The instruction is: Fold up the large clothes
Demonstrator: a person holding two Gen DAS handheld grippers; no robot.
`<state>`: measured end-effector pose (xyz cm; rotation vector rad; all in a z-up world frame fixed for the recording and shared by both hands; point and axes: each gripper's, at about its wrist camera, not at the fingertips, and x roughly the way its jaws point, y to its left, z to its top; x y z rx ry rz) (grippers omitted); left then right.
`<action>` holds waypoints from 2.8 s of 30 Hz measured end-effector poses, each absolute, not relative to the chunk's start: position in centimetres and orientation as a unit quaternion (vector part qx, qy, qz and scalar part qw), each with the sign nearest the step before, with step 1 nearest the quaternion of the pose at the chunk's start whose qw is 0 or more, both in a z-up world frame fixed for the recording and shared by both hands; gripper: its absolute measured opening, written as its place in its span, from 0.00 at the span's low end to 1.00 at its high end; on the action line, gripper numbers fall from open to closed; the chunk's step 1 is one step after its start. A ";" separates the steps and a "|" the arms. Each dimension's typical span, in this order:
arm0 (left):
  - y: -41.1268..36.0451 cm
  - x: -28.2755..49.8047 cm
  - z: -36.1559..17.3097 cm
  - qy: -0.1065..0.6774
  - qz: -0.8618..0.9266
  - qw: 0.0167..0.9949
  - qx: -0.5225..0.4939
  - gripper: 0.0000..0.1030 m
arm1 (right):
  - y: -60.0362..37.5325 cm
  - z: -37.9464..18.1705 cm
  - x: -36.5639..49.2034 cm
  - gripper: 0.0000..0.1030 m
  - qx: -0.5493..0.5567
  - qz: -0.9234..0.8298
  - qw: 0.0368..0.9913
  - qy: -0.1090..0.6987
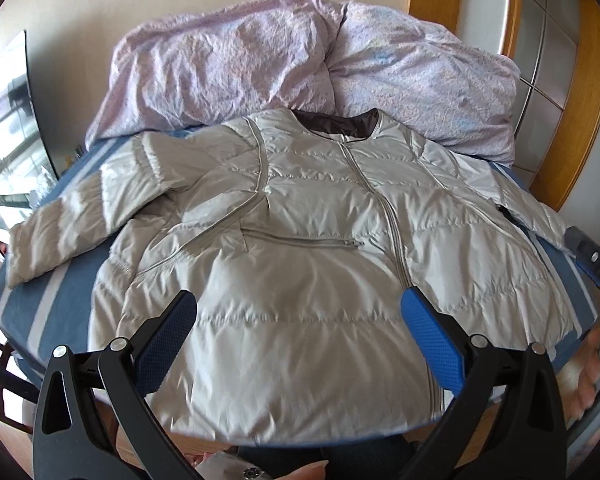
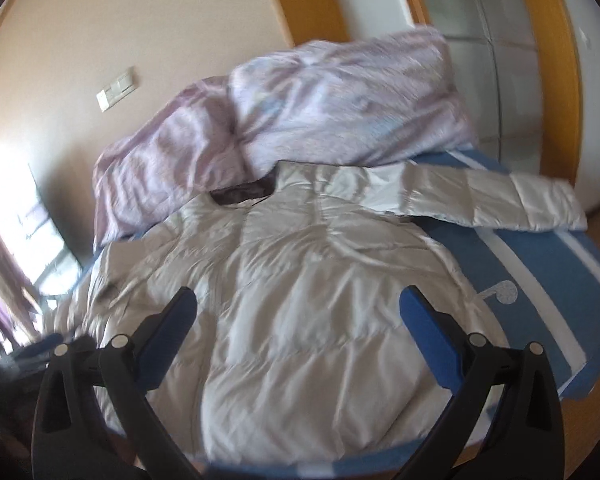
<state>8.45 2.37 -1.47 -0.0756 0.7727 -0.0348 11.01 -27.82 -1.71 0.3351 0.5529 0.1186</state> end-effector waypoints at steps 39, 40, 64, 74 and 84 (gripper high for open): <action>6.9 30.5 -2.8 0.459 -0.150 0.868 -0.114 0.99 | -57.3 -13.4 22.9 0.35 0.583 -0.267 0.719 0.268; 6.9 30.6 -3.0 0.461 -0.156 0.865 -0.119 0.99 | -57.3 -13.4 23.1 0.32 0.579 -0.272 0.719 0.270; 8.0 34.2 -4.1 0.464 -0.241 0.775 -0.354 0.99 | -24.6 0.7 33.1 0.06 0.142 0.101 0.935 0.308; 5.6 35.5 -7.4 0.512 -0.225 0.742 -0.369 0.99 | -16.1 -6.4 33.8 0.05 0.098 0.154 0.886 0.425; 4.4 37.0 -9.1 0.530 -0.206 0.727 -0.385 0.37 | -11.9 -5.9 33.5 0.05 0.033 0.155 0.901 0.405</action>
